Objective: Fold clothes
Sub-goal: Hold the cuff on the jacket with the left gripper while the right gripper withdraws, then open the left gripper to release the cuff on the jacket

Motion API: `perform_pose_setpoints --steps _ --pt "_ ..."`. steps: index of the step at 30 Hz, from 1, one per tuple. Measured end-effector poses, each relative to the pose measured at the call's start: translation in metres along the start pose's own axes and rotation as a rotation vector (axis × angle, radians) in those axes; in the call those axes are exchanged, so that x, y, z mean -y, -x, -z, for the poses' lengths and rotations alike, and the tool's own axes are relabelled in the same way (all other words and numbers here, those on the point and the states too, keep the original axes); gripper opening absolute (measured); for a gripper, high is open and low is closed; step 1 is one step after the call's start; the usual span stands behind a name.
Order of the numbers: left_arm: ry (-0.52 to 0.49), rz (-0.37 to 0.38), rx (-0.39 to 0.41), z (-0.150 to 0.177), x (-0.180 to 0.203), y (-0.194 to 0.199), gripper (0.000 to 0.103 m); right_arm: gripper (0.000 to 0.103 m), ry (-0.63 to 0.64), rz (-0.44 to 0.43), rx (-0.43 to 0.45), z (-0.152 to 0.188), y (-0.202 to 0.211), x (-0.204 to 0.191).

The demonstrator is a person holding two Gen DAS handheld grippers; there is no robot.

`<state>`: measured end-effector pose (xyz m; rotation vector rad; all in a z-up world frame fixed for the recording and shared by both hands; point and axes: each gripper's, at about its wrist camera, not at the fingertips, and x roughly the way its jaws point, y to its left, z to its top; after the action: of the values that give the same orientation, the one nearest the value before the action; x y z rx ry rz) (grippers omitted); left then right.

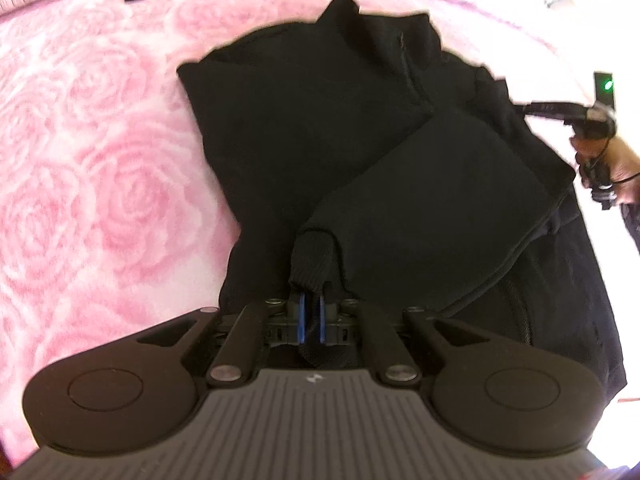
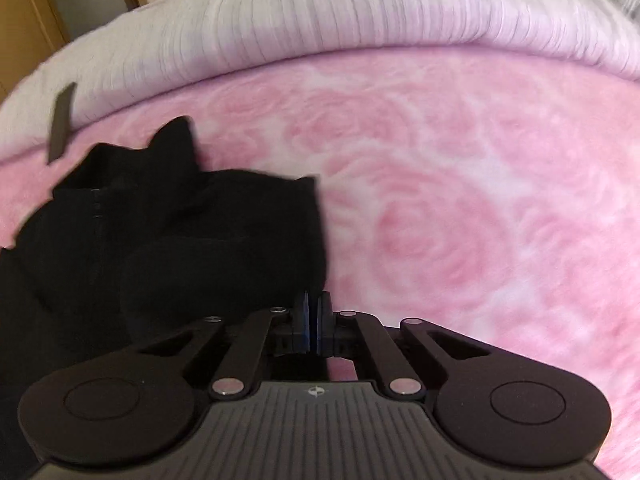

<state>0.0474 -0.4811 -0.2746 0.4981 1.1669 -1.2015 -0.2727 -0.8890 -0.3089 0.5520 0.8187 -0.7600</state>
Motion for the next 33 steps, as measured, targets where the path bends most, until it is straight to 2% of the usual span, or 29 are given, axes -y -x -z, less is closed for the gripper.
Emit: perform_pose_setpoints --steps 2,6,8,10,12,16,17,18,20,22,26,28,30,33 --pt "-0.001 -0.002 0.005 -0.001 0.0 -0.001 0.004 0.0 -0.066 0.027 -0.006 -0.002 -0.002 0.021" --pt "0.005 -0.017 -0.032 0.001 -0.002 -0.01 0.004 0.0 -0.015 0.025 -0.012 0.0 0.001 0.018" --pt "0.02 -0.01 -0.037 0.002 -0.004 -0.01 0.004 0.006 -0.031 0.053 0.024 -0.002 0.013 0.017" --pt "0.027 -0.006 -0.037 0.004 -0.005 -0.01 0.004 0.012 -0.004 0.082 0.096 -0.003 0.034 0.007" --pt "0.033 0.0 -0.03 0.006 -0.006 -0.009 0.004 0.012 0.038 0.041 0.141 -0.001 0.052 -0.01" --pt "0.047 0.006 -0.012 0.01 -0.008 -0.006 0.004 0.011 0.194 -0.074 0.048 0.011 0.031 -0.057" --pt "0.049 0.007 -0.007 0.011 -0.008 -0.004 0.004 0.014 0.233 -0.103 0.025 0.014 0.026 -0.068" --pt "0.049 0.005 -0.003 0.01 -0.007 -0.005 0.006 0.018 0.24 -0.11 -0.03 0.017 0.013 -0.073" --pt "0.051 0.005 -0.001 0.011 -0.008 -0.003 0.007 0.018 0.203 -0.11 -0.059 0.02 0.001 -0.073" --pt "0.058 0.014 0.013 0.014 -0.011 0.005 0.007 0.018 0.171 -0.097 -0.05 0.018 0.01 -0.074" --pt "0.075 0.021 0.039 0.023 -0.017 0.019 0.009 0.019 0.2 -0.115 0.012 0.037 0.049 -0.087" --pt "0.082 0.012 0.037 0.029 -0.02 0.023 0.009 0.023 0.215 -0.124 0.043 0.046 0.068 -0.094" --pt "0.074 -0.016 0.014 0.035 -0.021 0.021 0.009 0.03 0.243 -0.142 -0.013 0.069 0.067 -0.1" --pt "0.049 -0.037 0.001 0.042 -0.021 0.021 0.009 0.03 0.202 -0.116 -0.086 0.092 0.067 -0.098"
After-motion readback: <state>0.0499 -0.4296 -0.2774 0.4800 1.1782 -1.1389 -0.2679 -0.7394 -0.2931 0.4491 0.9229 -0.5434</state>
